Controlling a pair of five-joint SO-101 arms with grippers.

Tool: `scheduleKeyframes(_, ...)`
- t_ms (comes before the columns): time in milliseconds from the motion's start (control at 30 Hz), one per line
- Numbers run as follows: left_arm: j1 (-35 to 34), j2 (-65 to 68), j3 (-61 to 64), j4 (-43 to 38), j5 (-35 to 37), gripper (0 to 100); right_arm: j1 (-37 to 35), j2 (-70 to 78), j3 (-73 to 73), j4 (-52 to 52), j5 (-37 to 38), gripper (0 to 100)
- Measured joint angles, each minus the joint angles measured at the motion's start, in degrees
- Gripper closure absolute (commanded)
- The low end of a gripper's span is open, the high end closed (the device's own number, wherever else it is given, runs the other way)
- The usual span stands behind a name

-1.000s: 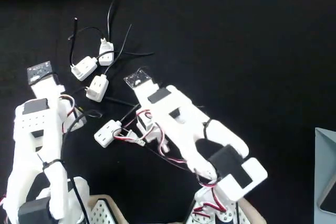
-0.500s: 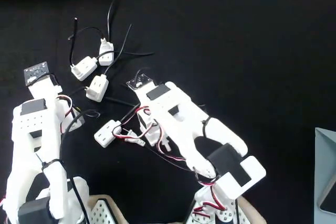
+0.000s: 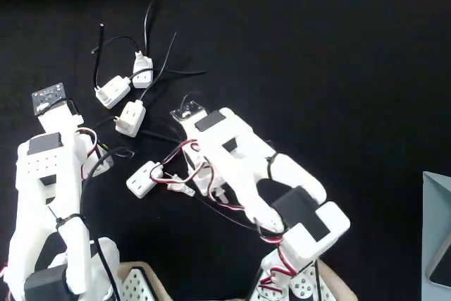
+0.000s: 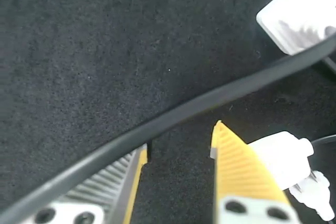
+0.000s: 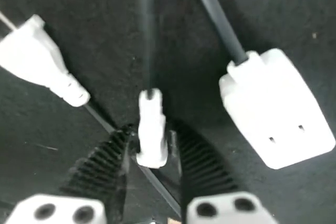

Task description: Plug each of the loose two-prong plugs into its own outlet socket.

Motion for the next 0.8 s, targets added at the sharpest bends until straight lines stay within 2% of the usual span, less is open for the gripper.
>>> scheduleKeyframes(200, 0.0, 0.0, 0.0, 0.0, 0.0, 80, 0.1, -5.5, -0.5, 3.8, 0.0, 98.7)
scheduleKeyframes(500, 0.0, -0.2, -0.7, 0.4, 0.0, 80, 0.1, -29.9, -0.7, 7.9, 0.1, 98.7)
scheduleKeyframes(633, 0.1, -4.7, -3.4, 4.3, 0.0, 80, 0.1, -40.1, -0.7, 8.0, 0.1, 98.7)
scheduleKeyframes(800, 4.7, -16.5, -4.3, 6.4, 0.0, 80, 0.1, -48.9, 0.3, 5.1, 0.1, 98.7)
